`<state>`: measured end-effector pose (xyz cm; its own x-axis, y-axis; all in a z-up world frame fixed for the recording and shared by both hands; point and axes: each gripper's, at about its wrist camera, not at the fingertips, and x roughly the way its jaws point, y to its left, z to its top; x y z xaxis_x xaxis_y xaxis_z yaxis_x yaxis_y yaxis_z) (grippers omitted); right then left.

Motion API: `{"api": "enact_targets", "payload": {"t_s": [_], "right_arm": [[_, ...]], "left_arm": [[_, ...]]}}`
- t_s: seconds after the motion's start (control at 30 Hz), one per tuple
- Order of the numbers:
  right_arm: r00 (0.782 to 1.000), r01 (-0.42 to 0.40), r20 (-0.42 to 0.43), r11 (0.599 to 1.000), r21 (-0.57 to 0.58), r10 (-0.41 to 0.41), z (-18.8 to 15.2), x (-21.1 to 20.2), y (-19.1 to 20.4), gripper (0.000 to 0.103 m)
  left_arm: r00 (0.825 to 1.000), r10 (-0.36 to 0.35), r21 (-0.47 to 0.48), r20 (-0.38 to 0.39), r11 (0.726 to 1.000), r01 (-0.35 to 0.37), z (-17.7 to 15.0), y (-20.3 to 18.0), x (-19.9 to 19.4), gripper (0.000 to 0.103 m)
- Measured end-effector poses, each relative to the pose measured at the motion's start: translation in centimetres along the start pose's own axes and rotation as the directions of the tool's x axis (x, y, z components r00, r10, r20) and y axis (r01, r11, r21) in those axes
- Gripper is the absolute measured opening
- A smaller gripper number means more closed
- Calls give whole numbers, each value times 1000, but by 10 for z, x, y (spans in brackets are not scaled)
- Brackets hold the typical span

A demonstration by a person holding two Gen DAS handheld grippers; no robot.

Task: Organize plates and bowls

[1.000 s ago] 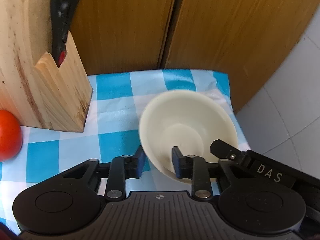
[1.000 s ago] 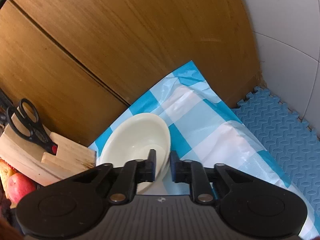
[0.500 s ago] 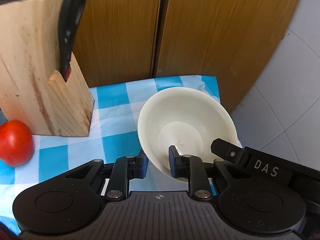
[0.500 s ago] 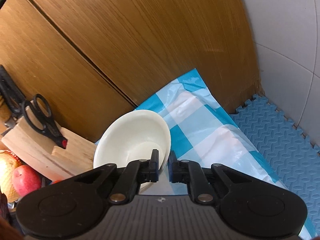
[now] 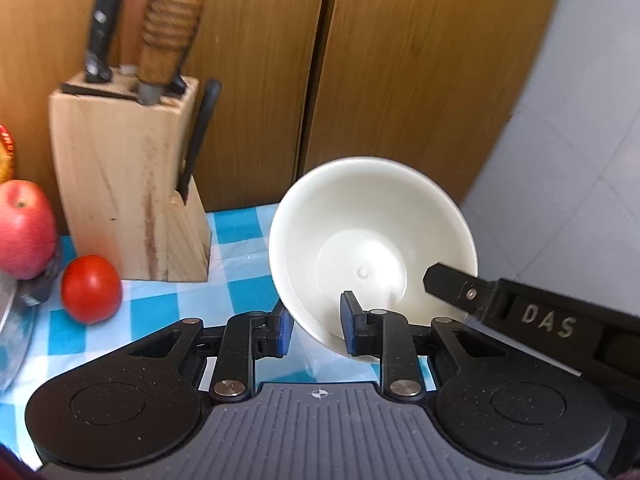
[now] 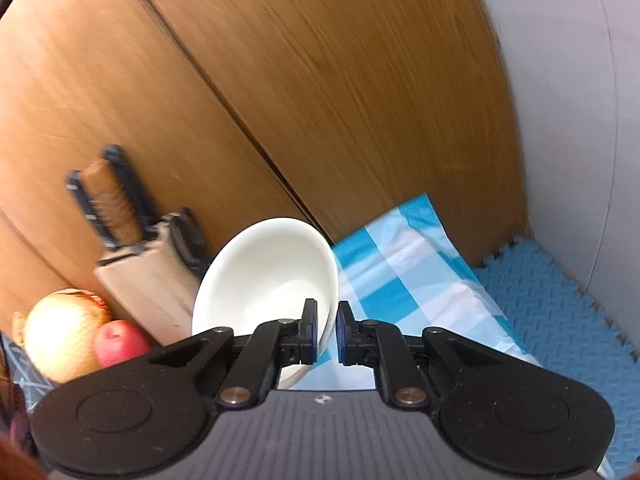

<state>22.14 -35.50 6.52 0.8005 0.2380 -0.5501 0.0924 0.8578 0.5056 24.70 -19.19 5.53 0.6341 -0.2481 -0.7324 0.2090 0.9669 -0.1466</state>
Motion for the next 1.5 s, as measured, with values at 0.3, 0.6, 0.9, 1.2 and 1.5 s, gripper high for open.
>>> {"api": "enact_targets", "payload": {"t_s": [0.3,0.6,0.9,1.2,1.5], "right_arm": [[997,-10,70,998,-60,14,-24,-71,30,11],[996,-38,76,998,-55,42,-60,-107,39,11],[999,-34,-1,996,-85,34,-95,-103,51,11],[998,-29,-56,993,-112,22,-114,-94,59,12],[997,-31,-72,993,-115,23,-113,-85,60,12]], "left_arm": [[994,-47,40,95,998,43,-22,-4,-82,35],[990,-69,45,122,997,64,-58,5,-129,35],[993,-61,-23,100,998,64,-96,35,-132,35],[995,-50,-50,81,997,54,-109,51,-124,36],[997,-25,-40,77,999,29,-111,53,-120,37]]}}
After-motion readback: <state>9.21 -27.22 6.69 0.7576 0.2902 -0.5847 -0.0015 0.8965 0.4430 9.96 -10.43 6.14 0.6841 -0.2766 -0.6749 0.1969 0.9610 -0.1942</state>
